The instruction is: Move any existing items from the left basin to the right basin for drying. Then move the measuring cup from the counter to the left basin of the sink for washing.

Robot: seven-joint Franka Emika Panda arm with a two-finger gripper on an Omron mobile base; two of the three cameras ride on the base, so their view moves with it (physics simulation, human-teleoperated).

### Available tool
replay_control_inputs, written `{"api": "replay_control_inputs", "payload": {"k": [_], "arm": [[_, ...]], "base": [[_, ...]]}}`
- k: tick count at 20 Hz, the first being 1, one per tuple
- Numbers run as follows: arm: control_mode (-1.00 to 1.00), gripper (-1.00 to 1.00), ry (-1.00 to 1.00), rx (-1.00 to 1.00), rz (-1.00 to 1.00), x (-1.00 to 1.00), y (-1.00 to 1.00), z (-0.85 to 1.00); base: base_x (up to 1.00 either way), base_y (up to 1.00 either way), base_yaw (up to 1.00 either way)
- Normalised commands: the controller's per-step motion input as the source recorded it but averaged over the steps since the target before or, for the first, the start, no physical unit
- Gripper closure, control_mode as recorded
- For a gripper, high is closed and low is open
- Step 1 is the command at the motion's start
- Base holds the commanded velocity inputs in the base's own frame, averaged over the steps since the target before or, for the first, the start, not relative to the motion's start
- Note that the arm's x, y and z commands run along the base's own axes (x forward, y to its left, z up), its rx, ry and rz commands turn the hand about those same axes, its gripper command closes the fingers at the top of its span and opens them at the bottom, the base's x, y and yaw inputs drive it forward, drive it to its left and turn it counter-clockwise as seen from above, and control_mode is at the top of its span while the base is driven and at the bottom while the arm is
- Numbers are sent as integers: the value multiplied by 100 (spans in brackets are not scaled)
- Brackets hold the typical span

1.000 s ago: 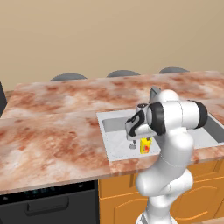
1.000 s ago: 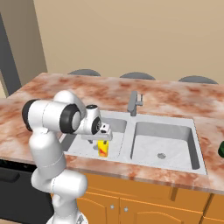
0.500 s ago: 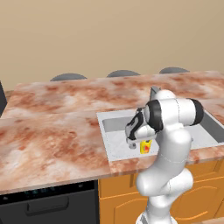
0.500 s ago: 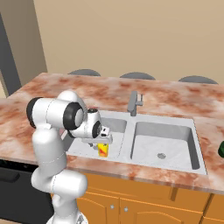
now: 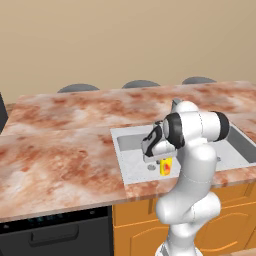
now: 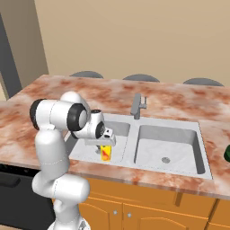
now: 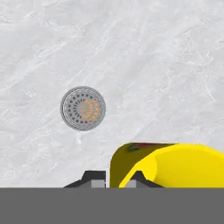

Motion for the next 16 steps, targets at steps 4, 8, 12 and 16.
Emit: {"api": "replay_control_inputs", "payload": {"k": [4, 8, 12, 16], "arm": [[-100, 100, -1, 0, 0, -6, 0, 8], [-100, 100, -4, 0, -3, -16, -6, 60], [-100, 100, 0, 0, -3, -1, -8, 90], [-100, 100, 0, 0, -2, 0, -5, 88]], "base": [[0, 0, 0], [0, 0, 0], [0, 0, 0], [0, 0, 0]]}}
